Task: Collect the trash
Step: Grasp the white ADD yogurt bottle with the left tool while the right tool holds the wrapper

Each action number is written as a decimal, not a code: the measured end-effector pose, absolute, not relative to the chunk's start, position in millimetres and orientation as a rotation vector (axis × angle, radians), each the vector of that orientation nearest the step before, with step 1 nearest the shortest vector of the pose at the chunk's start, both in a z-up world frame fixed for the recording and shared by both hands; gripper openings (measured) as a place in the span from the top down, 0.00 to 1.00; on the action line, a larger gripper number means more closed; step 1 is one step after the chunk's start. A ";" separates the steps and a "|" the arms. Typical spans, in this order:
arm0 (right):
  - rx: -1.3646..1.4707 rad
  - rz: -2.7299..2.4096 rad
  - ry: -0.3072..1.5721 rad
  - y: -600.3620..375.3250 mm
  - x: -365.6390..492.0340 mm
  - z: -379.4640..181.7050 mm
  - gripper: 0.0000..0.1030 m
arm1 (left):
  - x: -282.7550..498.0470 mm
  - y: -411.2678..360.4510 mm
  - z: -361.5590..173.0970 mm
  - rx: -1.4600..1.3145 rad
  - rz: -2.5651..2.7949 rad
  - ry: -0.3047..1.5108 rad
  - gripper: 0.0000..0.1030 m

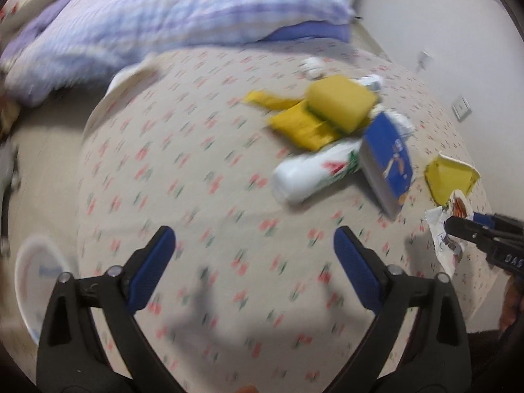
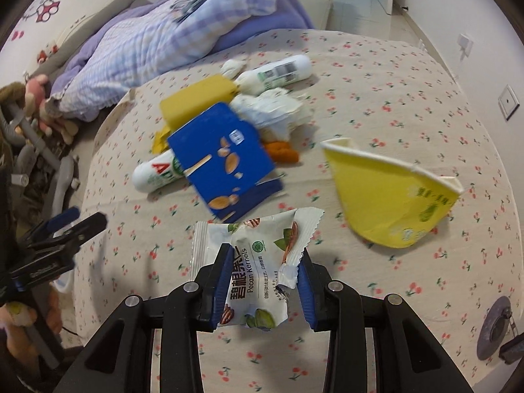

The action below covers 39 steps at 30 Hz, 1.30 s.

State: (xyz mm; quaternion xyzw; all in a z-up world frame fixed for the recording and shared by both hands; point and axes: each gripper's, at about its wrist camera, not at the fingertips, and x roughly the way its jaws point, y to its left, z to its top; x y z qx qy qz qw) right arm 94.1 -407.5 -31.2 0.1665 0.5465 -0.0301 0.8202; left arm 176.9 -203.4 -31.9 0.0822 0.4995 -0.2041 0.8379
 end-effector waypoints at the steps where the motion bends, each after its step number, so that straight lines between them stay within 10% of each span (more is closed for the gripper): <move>1: 0.360 -0.068 1.160 -412.0 93.6 -29.9 0.63 | 180.3 -212.8 -32.1 0.198 -0.454 1.042 0.10; 12: 0.427 -0.071 1.134 -425.8 95.6 -22.2 0.63 | 210.7 -283.9 -58.7 0.400 -0.588 1.063 0.24; 22: 0.440 -0.076 1.138 -429.2 96.5 -23.4 0.64 | 199.9 -249.0 -67.0 0.313 -0.521 1.128 0.57; 27: 0.449 -0.052 1.179 -427.6 95.1 -30.2 0.62 | 182.1 -222.2 -61.4 0.237 -0.512 1.217 0.58; 31: 0.471 -0.082 1.228 -431.3 93.1 -41.7 0.29 | 163.3 -210.7 -78.7 0.280 -0.535 1.408 0.56; 34: 0.509 -0.076 1.269 -434.5 94.0 -54.4 0.29 | 151.7 -209.3 -78.6 0.331 -0.542 1.403 0.31; 39: 0.500 -0.086 1.353 -427.3 101.1 -78.6 0.29 | 155.3 -204.0 -76.8 0.245 -0.521 1.355 0.28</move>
